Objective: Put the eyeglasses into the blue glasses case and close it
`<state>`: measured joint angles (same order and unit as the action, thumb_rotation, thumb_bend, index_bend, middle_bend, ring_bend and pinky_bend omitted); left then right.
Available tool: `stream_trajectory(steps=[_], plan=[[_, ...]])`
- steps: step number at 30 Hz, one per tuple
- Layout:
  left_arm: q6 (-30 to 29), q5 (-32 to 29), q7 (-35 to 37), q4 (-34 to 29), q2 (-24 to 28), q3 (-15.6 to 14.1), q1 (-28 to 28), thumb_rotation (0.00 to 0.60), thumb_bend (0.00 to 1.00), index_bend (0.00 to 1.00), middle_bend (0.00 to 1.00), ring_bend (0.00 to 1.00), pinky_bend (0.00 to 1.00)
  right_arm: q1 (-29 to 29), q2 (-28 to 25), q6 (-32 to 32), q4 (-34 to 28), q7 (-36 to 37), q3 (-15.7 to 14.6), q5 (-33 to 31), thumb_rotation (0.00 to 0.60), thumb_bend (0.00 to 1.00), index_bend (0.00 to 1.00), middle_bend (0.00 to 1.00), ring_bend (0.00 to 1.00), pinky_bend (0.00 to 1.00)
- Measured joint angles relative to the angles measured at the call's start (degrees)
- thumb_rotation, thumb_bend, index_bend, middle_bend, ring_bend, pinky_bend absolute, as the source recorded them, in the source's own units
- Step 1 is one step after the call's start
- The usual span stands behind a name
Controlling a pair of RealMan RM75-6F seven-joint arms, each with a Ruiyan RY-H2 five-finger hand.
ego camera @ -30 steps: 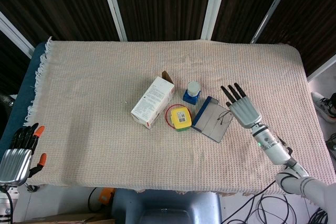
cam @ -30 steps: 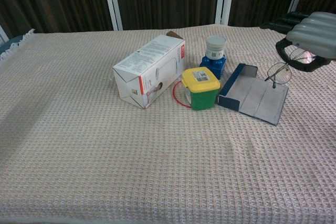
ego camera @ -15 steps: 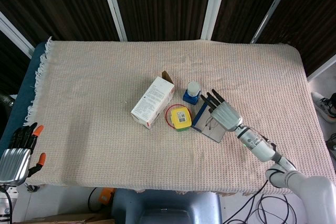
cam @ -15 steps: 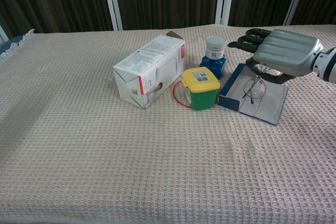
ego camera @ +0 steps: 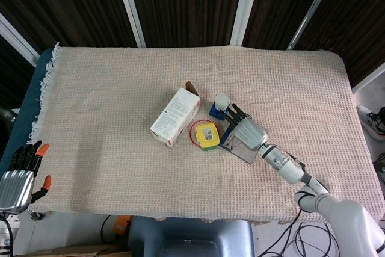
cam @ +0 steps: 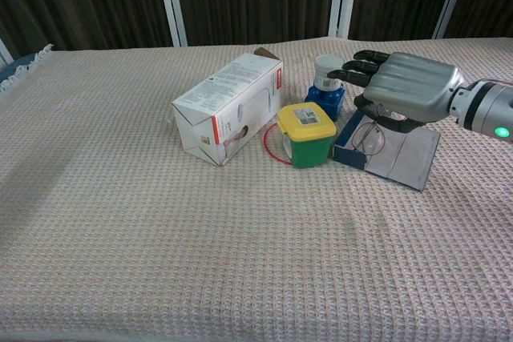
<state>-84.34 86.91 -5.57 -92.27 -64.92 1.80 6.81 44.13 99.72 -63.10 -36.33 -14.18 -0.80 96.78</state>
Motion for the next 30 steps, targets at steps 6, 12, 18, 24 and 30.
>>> stream_trajectory(steps=[6, 12, 18, 24, 30], plan=[[0.09, 0.18, -0.09, -0.07, 0.03, -0.13, 0.02, 0.6, 0.43, 0.0, 0.0, 0.0, 0.03, 0.19, 1.08, 0.05, 1.59, -0.02, -0.16, -0.14, 0.6, 0.63, 0.69, 0.06, 0.0, 0.0], [0.09, 0.16, -0.04, -0.08, 0.04, -0.12, 0.02, 0.6, 0.43, 0.0, 0.0, 0.0, 0.03, 0.29, 1.55, 0.44, 2.29, -0.51, -0.23, -0.38, 0.6, 0.63, 0.64, 0.06, 0.0, 0.0], [-0.45, 0.34, -0.13, -0.15, -0.07, -0.07, -0.13, 0.6, 0.43, 0.0, 0.0, 0.0, 0.03, 0.29, 3.24, -0.19, 3.7, -0.79, 0.2, -0.85, 0.6, 0.62, 0.59, 0.06, 0.0, 0.0], [-0.66, 0.39, -0.04, -0.16, 0.02, -0.11, -0.34, 0.6, 0.43, 0.0, 0.0, 0.0, 0.03, 0.19, 4.75, -0.32, 5.63, -0.21, 0.54, -1.59, 0.6, 0.56, 0.56, 0.06, 0.0, 0.0], [-0.91, 0.5, -0.03, -0.19, 0.06, -0.13, -0.48, 0.6, 0.43, 0.0, 0.0, 0.0, 0.03, -0.18, 4.96, -1.43, 6.52, 1.11, 0.57, -1.85, 0.6, 0.49, 0.54, 0.06, 0.0, 0.0]])
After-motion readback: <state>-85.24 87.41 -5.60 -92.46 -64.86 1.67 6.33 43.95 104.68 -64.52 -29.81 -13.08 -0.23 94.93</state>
